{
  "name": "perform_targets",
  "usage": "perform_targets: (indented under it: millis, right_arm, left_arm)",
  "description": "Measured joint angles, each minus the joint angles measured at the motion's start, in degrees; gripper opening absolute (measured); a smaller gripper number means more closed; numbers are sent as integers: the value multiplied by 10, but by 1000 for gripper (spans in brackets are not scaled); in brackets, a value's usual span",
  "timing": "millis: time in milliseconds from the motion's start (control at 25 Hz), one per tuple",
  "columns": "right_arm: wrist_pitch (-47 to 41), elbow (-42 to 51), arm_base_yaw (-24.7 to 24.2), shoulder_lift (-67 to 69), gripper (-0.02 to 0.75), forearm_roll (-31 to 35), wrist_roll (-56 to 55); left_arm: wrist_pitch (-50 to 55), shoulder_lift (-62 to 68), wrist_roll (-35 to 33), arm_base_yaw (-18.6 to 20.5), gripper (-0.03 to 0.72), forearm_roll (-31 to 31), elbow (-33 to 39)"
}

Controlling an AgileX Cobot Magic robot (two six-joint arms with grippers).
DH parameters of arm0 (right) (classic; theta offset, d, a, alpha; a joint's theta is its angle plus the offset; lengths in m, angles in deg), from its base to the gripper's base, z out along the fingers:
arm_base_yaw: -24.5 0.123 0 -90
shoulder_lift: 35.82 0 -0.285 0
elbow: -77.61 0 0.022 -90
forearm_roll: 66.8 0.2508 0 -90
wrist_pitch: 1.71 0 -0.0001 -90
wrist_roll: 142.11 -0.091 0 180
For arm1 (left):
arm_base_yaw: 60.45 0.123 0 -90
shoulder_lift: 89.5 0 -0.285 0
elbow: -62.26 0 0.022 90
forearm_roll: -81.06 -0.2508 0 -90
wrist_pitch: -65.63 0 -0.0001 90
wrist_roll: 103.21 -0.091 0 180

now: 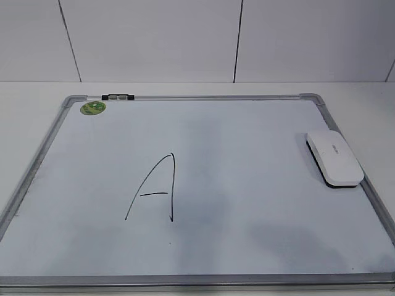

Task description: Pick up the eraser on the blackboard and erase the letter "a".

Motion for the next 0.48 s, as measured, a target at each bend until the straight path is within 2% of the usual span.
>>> perform_targets:
  millis: [480]
  right_arm:
    - [0,0,0,0,571,0,0]
  left_arm:
    - [0,0,0,0,236,0,0]
